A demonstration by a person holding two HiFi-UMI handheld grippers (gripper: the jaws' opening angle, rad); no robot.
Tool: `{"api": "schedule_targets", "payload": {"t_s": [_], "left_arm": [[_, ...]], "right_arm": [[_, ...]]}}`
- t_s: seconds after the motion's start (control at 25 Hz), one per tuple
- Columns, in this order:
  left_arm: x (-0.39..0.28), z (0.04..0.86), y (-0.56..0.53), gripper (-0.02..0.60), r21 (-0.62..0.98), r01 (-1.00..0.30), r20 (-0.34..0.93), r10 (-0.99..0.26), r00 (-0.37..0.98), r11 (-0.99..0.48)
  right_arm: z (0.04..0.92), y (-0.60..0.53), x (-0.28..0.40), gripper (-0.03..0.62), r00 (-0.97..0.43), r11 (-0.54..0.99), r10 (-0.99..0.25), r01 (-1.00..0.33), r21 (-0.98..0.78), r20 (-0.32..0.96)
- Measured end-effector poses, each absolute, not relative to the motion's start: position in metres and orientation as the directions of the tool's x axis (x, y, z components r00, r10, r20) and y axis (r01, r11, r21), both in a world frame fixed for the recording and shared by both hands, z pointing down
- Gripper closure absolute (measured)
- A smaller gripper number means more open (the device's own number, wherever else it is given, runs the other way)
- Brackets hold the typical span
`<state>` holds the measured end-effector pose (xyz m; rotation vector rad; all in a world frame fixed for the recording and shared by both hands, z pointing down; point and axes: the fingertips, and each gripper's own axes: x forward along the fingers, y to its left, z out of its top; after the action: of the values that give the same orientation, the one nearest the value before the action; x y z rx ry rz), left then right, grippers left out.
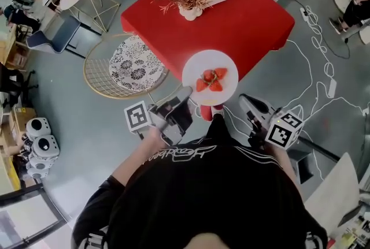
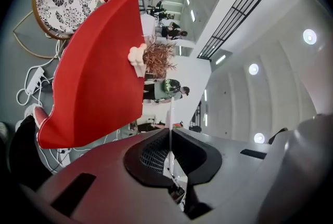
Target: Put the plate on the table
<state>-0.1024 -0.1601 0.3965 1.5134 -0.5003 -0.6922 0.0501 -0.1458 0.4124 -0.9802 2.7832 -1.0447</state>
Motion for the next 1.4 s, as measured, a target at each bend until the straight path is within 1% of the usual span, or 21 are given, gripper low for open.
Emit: {"api": "schedule_targets", "payload": {"t_s": [0.24,0.52,0.96,1.28,1.4], "left_arm": [[-0.077,0.404,-0.208,0.561,0.994,0.097,-0.111,-0.685,0.72,-0.059],[-0.065,0.409,-0.264,0.562,0.994,0.095,-0.106,-0.693,0.713,-0.054],[-0.05,0.412,-0.3,0.562,0.996,0.081,-0.082,-0.698,0.712,-0.034],[-0.051,0.416,-0.327,0.563,0.999,0.035,-0.05,-0.712,0.7,-0.036],[-0.048,0.418,-0.341,0.562,0.999,-0.003,-0.033,-0.715,0.698,-0.049]], "right_arm": [[0.417,-0.195,0.073,0.586,-0.805,0.576,-0.559,-0.55,-0.604,0.2],[0.422,-0.249,0.082,0.586,-0.814,0.576,-0.542,-0.541,-0.613,0.209],[0.432,-0.286,0.086,0.586,-0.833,0.563,-0.508,-0.514,-0.646,0.22],[0.445,-0.289,0.075,0.586,-0.852,0.559,-0.474,-0.488,-0.671,0.224],[0.448,-0.289,0.077,0.586,-0.85,0.551,-0.474,-0.489,-0.676,0.228]]}}
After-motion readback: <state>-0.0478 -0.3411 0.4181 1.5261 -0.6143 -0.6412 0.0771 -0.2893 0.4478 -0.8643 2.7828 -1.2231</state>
